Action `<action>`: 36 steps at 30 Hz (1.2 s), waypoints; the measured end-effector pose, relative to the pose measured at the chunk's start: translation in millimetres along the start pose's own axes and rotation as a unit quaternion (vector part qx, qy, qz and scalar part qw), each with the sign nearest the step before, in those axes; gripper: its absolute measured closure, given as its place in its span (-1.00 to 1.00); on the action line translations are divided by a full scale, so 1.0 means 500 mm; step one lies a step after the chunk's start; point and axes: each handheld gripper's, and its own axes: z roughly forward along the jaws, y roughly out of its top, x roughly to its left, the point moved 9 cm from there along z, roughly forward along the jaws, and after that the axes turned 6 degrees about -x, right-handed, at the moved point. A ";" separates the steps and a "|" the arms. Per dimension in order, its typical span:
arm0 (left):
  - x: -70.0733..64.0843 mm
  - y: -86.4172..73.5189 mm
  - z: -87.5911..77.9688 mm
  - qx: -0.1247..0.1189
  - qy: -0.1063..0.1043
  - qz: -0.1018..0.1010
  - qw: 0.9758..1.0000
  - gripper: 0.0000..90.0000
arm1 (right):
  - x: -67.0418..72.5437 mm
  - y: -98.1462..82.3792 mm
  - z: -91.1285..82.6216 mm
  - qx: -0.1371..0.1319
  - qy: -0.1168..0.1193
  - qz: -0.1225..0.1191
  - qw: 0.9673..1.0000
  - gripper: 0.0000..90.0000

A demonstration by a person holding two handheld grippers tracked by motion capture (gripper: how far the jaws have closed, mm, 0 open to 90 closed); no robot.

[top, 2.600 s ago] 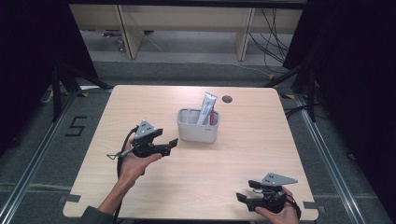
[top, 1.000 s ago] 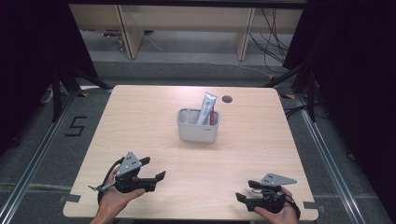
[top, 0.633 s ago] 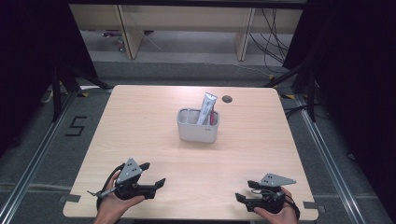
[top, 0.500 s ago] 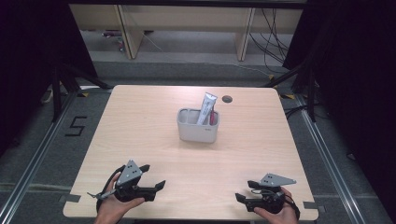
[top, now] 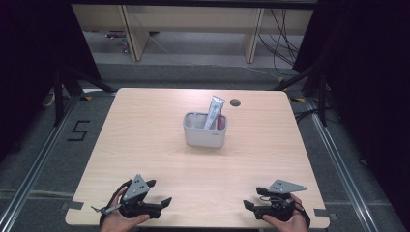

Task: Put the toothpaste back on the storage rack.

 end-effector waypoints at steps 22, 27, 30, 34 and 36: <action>-0.027 -0.042 -0.005 0.024 -0.003 0.022 0.999 -0.61 | 0.000 0.002 -0.001 -0.001 -0.006 -0.010 1.000 -0.39; -0.027 -0.053 -0.004 0.042 0.003 0.044 0.998 -0.61 | 0.008 0.000 -0.003 0.006 -0.003 0.004 1.000 -0.39; -0.026 -0.051 -0.005 0.041 0.003 0.052 0.998 -0.61 | 0.006 0.000 -0.001 0.004 -0.006 -0.001 1.000 -0.39; -0.024 -0.055 -0.002 0.043 0.004 0.053 0.998 -0.61 | 0.012 0.000 -0.001 0.007 0.008 0.004 1.000 -0.39; -0.024 -0.056 0.000 0.046 0.006 0.052 0.998 -0.61 | 0.014 0.000 -0.003 0.008 0.005 0.012 1.000 -0.39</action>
